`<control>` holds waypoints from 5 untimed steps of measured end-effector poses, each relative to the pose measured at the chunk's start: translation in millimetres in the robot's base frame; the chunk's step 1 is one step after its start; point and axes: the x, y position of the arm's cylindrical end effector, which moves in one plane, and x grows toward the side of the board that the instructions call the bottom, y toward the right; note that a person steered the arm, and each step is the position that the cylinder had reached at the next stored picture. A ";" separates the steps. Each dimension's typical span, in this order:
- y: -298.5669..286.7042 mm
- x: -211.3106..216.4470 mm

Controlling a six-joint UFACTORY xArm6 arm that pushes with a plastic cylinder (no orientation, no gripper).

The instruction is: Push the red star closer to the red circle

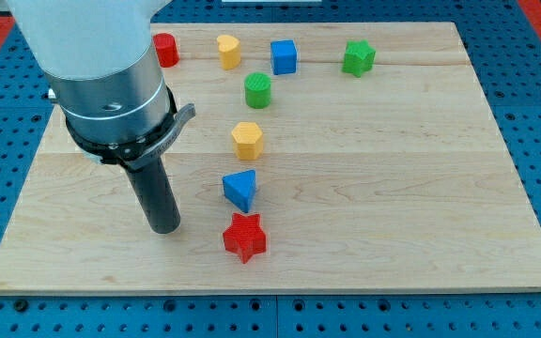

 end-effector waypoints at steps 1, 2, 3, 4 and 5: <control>0.4 -25.9; -2.0 -62.6; -2.2 -73.6; 3.4 -72.9; -0.1 -50.3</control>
